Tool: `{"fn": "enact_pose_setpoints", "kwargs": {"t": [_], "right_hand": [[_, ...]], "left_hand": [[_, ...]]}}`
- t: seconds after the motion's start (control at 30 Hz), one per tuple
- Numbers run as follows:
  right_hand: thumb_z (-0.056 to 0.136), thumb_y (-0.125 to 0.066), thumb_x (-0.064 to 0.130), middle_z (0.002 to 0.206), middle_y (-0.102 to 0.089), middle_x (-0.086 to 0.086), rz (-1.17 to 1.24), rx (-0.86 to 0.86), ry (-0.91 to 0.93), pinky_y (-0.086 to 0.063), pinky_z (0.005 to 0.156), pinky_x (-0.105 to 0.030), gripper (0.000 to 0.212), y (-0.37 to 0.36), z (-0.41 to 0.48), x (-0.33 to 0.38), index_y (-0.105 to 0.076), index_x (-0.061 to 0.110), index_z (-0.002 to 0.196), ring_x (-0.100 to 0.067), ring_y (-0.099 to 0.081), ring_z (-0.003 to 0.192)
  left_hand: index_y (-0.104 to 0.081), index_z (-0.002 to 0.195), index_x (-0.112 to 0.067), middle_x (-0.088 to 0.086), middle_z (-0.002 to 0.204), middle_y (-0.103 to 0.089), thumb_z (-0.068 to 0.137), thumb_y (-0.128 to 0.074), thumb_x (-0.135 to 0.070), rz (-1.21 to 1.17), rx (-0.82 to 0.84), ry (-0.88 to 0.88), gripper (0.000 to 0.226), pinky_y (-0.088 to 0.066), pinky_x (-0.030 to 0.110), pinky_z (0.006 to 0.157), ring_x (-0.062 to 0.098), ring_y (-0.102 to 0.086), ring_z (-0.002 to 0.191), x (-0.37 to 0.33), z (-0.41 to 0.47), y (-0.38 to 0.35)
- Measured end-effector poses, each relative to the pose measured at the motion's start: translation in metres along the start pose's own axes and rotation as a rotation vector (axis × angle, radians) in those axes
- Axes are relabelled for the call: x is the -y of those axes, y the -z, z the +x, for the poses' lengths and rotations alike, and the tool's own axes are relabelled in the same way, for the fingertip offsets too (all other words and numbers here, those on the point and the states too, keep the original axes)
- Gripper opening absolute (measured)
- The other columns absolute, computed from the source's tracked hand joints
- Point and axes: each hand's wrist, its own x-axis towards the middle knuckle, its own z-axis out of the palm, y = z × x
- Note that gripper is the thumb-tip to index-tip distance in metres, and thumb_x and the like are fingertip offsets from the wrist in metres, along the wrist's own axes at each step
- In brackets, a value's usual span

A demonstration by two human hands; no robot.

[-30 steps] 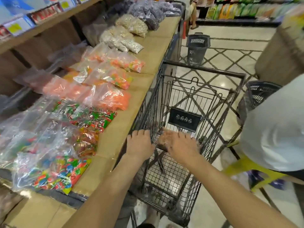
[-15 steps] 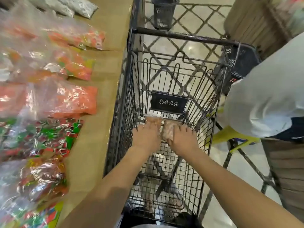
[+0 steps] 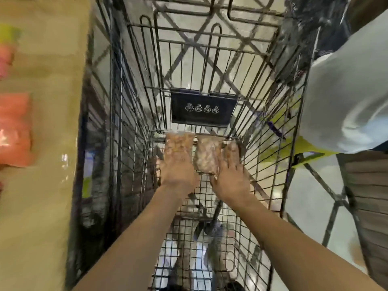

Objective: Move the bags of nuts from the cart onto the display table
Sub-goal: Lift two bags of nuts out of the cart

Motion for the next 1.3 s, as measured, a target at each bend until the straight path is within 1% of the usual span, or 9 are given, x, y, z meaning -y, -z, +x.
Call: {"fn": "enact_pose_setpoints", "kwargs": {"t": [0.23,0.43,0.5,0.6,0.73,0.93,1.03,1.13,1.3], "right_hand": [[0.099,-0.069,0.046,0.156,-0.041,-0.023,0.437,-0.148,-0.276,-0.042,0.115,-0.053,0.090,-0.048,0.060,-0.020,-0.020,0.009,0.165,-0.044,-0.046,0.141],[0.102,-0.062,0.059,0.164,-0.030,-0.025,0.592,-0.206,-0.416,-0.035,0.120,-0.050,0.099,-0.073,0.100,-0.020,-0.013,0.001,0.167,-0.042,-0.031,0.149],[0.100,-0.060,0.064,0.166,-0.028,-0.025,0.596,-0.220,-0.438,-0.030,0.124,-0.052,0.105,-0.081,0.111,-0.016,-0.012,0.000,0.167,-0.043,-0.028,0.151],[0.099,-0.060,0.066,0.168,-0.025,-0.024,0.619,-0.223,-0.466,-0.029,0.123,-0.052,0.108,-0.090,0.124,-0.011,-0.008,0.000,0.167,-0.045,-0.025,0.152],[0.097,-0.069,0.060,0.168,-0.028,-0.021,0.616,-0.231,-0.495,-0.034,0.121,-0.050,0.112,-0.093,0.133,-0.010,-0.005,0.003,0.168,-0.044,-0.029,0.151],[0.099,-0.075,0.035,0.161,-0.041,-0.019,0.552,-0.251,-0.467,-0.035,0.118,-0.048,0.100,-0.102,0.133,-0.016,-0.009,0.008,0.169,-0.043,-0.039,0.144],[0.099,-0.072,0.028,0.157,-0.048,-0.014,0.557,-0.298,-0.435,-0.038,0.115,-0.048,0.088,-0.106,0.127,-0.020,-0.018,0.014,0.168,-0.041,-0.041,0.141],[0.100,-0.070,0.025,0.154,-0.052,-0.008,0.552,-0.329,-0.406,-0.046,0.109,-0.051,0.081,-0.109,0.117,-0.023,-0.024,0.022,0.167,-0.039,-0.043,0.137],[0.096,-0.072,0.030,0.143,-0.059,0.000,0.674,-0.358,-0.350,-0.054,0.103,-0.056,0.074,-0.103,0.090,-0.021,-0.036,0.035,0.161,-0.034,-0.046,0.133]], "left_hand": [[-0.048,0.150,-0.001,0.022,0.146,-0.056,0.112,-0.045,-0.026,-0.217,0.021,0.053,0.045,-0.047,0.043,0.106,0.039,-0.057,0.132,0.009,0.065,-0.039],[-0.034,0.160,-0.001,0.021,0.158,-0.043,0.107,-0.059,-0.031,-0.676,0.039,0.294,0.066,-0.039,0.041,0.112,0.038,-0.046,0.144,0.029,0.124,-0.071],[-0.027,0.163,-0.010,0.011,0.153,-0.042,0.099,-0.068,-0.047,-0.729,-0.108,0.323,0.085,-0.051,0.034,0.092,0.021,-0.060,0.114,0.040,0.132,-0.077],[-0.031,0.154,-0.013,0.003,0.137,-0.053,0.095,-0.072,-0.052,-0.798,-0.121,0.355,0.082,-0.038,0.021,0.059,0.004,-0.046,0.074,0.052,0.147,-0.093],[-0.045,0.139,-0.017,0.004,0.125,-0.064,0.081,-0.080,-0.063,-0.857,-0.132,0.376,0.082,-0.052,0.036,0.084,0.028,-0.064,0.108,0.059,0.161,-0.103],[-0.050,0.113,-0.022,0.000,0.114,-0.053,0.077,-0.086,-0.059,-0.894,-0.116,0.401,0.063,-0.046,0.036,0.087,0.022,-0.053,0.105,0.066,0.166,-0.102],[-0.061,0.121,-0.016,0.002,0.118,-0.066,0.069,-0.092,-0.056,-1.010,-0.074,0.404,0.072,-0.056,0.041,0.090,0.024,-0.066,0.104,0.068,0.168,-0.103],[-0.065,0.121,-0.015,0.001,0.108,-0.073,0.081,-0.090,-0.034,-1.159,-0.012,0.378,0.051,-0.053,0.028,0.070,0.015,-0.070,0.089,0.064,0.162,-0.102],[-0.060,0.129,-0.015,-0.001,0.114,-0.071,0.089,-0.083,-0.020,-1.251,-0.063,0.299,0.046,-0.050,0.028,0.082,0.017,-0.069,0.101,0.056,0.138,-0.101]]}}
